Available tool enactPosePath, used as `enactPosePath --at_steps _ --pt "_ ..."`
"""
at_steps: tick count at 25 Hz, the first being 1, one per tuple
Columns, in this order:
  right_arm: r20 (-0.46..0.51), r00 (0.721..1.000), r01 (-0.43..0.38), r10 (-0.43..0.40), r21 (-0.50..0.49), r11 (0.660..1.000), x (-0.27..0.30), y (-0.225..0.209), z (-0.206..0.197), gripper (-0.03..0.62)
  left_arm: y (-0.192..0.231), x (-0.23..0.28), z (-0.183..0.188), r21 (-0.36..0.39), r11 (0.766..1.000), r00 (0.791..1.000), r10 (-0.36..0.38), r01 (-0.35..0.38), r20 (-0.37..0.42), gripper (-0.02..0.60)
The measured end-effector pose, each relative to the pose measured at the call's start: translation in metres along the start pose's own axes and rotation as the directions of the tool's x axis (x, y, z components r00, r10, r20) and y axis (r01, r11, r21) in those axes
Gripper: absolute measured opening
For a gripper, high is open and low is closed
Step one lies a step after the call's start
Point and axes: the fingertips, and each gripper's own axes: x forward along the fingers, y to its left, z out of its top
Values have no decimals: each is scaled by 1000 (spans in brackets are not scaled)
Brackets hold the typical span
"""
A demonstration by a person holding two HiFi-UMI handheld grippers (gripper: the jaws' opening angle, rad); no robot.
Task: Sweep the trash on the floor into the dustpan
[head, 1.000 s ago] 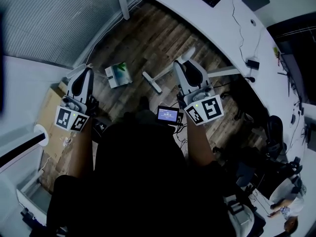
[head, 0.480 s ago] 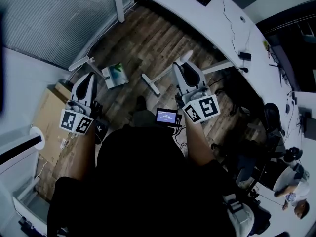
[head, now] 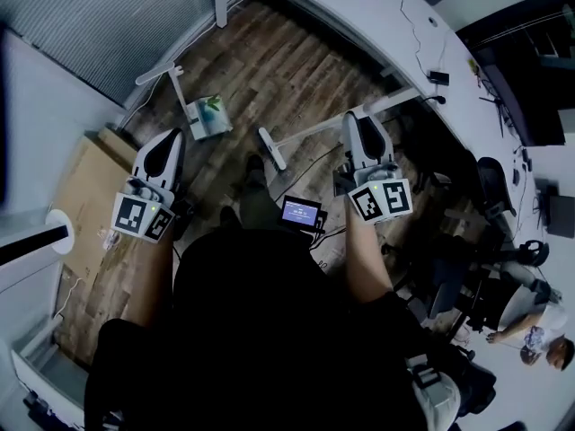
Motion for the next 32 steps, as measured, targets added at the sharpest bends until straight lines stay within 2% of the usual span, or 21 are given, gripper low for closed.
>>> enactPosePath --at_steps 3,7,11,15,18,22,26,32 --pt "10 1000 2 -2 11 1000 -23 12 4 97 -17 -19 -2 -3 1000 1000 -22 22 -6 -5" --pt "-24 1000 -19 20 28 999 -41 26 -3 97 -32 -32 -7 -15 999 999 -32 32 -16 -5" --pt "-47 998 -42 45 56 998 -54 30 -9 97 -45 -31 -14 -34 999 999 -41 40 -30 -5" --pt "-62 996 -63 68 85 994 -65 27 -15 97 -63 -21 -18 -2 999 998 -48 48 -41 -5" --pt "-46 996 -75 79 90 993 -73 23 -17 97 -71 -17 -23 41 999 999 -6 8 -35 -5" --pt "-29 991 -127 129 74 989 -84 16 -14 97 -83 -17 -20 38 996 997 77 -77 -4 -5" --pt "-52 981 -186 189 62 981 -99 12 -23 97 -106 -18 -26 39 992 993 117 -117 1 -5" --pt "-45 977 -209 211 33 977 -126 -13 -18 98 -151 -22 -16 57 988 989 143 -146 47 -5"
